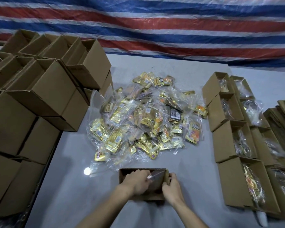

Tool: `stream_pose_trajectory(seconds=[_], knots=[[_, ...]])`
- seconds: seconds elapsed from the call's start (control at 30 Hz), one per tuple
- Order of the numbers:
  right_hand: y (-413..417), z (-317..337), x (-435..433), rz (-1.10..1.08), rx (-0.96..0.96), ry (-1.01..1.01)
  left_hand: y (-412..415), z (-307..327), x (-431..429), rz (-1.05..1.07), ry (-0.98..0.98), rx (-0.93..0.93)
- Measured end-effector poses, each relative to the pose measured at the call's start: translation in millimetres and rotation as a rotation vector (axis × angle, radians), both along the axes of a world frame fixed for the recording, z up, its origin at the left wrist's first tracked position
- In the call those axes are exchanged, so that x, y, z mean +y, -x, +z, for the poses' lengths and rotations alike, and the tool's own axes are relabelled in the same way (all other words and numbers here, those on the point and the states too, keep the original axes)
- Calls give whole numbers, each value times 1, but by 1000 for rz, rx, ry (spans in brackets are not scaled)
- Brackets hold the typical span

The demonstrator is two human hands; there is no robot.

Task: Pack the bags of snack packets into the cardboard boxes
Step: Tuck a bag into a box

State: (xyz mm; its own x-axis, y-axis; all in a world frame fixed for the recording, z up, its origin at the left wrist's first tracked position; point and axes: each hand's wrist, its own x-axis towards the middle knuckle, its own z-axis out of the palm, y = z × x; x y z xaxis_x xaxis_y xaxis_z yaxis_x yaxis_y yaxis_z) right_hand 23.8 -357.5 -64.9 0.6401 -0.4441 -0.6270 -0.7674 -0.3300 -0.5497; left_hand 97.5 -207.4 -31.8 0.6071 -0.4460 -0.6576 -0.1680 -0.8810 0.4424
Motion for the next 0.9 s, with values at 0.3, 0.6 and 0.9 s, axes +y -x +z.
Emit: stream_pose_trajectory(seconds=[0.3,0.6,0.9], knots=[[-2,-6,3,44,80,46,-4,-38,-21,156,-233,103],[-5,-7,0,35,45,63,-10,14,-11,151,80,199],[-5,-10,1,16,49,57,-92,22,36,938,525,-67]])
